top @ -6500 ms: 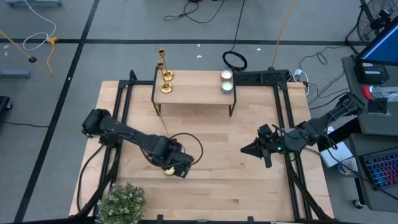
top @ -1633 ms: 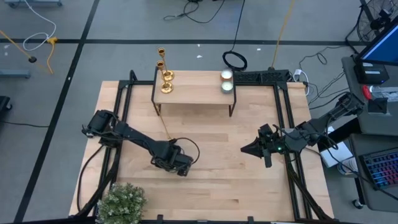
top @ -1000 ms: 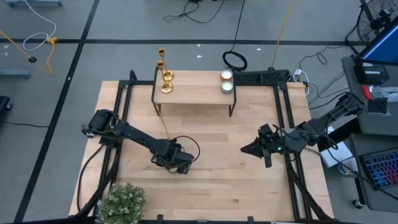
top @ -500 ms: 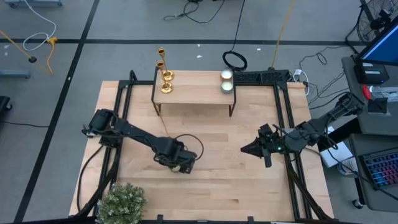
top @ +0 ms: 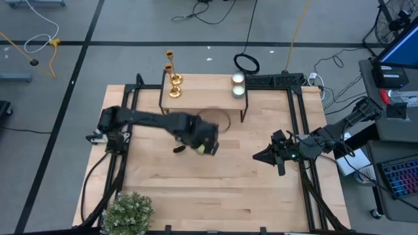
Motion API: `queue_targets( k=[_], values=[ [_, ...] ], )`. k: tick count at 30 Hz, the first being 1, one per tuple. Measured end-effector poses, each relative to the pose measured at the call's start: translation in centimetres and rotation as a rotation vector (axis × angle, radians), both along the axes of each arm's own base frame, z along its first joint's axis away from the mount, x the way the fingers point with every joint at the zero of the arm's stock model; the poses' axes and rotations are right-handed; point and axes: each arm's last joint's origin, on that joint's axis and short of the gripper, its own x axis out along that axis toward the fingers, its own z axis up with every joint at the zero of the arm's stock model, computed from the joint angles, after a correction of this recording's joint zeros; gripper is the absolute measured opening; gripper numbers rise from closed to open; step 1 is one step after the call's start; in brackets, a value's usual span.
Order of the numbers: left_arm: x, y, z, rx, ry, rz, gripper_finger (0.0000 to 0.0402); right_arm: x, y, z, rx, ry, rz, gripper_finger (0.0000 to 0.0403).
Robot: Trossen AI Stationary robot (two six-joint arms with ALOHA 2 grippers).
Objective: Pick & Place candle stick holders
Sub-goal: Put the red white scented candle on the shelf
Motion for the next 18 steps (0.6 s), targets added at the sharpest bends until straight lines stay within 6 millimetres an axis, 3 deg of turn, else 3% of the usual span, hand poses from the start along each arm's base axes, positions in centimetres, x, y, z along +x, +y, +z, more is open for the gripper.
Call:
queue_targets(
  k=[2,8,13,18],
  values=[
    [0.3,1.9,1.4,0.017,-0.052,-0.002,0.029,0.0,0.0,0.0,-0.003,0.0,0.004,0.0],
    [0.3,7.3,5.0,0.055,-0.175,0.015,0.0289,0.0,0.0,0.0,-0.003,0.001,0.008,0.0],
    [-0.6,11.0,6.7,0.074,-0.22,0.016,0.0312,0.0,0.0,0.0,0.005,0.002,0.004,0.0],
    [-1.5,13.9,7.8,0.125,-0.258,-0.008,0.03,0.3,-0.7,-0.1,0.013,0.008,-0.042,0.0]
  ],
)
